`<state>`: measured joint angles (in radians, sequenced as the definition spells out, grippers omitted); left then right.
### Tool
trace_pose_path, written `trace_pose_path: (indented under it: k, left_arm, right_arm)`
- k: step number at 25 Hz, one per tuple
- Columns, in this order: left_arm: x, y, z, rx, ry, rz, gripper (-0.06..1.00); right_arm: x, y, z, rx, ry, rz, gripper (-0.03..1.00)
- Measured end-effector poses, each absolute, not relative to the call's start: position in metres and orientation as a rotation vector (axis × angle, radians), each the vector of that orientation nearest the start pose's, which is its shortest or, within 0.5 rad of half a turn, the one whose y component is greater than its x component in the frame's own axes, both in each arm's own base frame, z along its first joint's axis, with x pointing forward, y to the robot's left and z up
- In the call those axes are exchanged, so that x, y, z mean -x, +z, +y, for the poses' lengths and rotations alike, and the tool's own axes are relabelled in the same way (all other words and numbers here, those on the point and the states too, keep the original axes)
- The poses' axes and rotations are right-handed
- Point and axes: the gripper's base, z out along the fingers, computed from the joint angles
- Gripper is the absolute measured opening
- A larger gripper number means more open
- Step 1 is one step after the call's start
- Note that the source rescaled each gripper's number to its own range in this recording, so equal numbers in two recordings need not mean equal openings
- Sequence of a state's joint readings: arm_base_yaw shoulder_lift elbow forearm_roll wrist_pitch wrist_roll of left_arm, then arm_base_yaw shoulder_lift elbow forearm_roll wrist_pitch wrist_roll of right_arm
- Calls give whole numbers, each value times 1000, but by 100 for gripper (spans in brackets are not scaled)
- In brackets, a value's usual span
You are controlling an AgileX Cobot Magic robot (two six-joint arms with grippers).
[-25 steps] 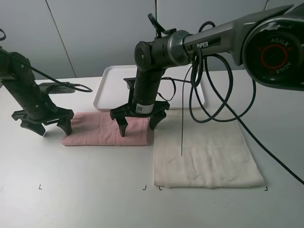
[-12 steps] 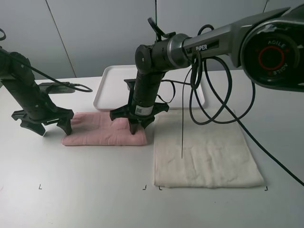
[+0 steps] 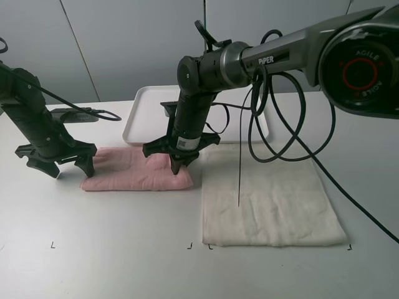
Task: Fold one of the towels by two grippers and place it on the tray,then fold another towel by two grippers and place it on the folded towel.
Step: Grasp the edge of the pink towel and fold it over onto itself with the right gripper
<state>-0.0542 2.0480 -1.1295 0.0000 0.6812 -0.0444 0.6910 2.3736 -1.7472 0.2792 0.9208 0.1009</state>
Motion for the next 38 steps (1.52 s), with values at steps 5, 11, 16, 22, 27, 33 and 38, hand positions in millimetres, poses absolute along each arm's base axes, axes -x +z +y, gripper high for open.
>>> trace_pose_path:
  k: [5,11,16,22,27,33,38]
  left_arm:
    - [-354,95,-19,-15,-4,3083,99]
    - [-354,95,-19,-10,-5,3083,99]
    - [-354,95,-19,-10,-4,3086,99]
    - [-354,95,-19,-9,-4,3088,99]
    - [-354,95,-20,4,-13,3088,99]
    - [-353,95,-20,11,-17,3090,99]
    - [-353,95,-20,11,-17,3090,99]
  right_arm:
    - [-344,120,316,702,493,2995,6]
    - [-338,139,329,687,766,2955,6]
    - [-335,147,341,631,1020,2903,6]
    - [-332,126,357,536,1282,2880,6]
    - [-330,112,370,452,1384,2831,6]
    - [-334,104,378,354,1465,2759,6]
    - [-332,94,385,315,1439,2736,6]
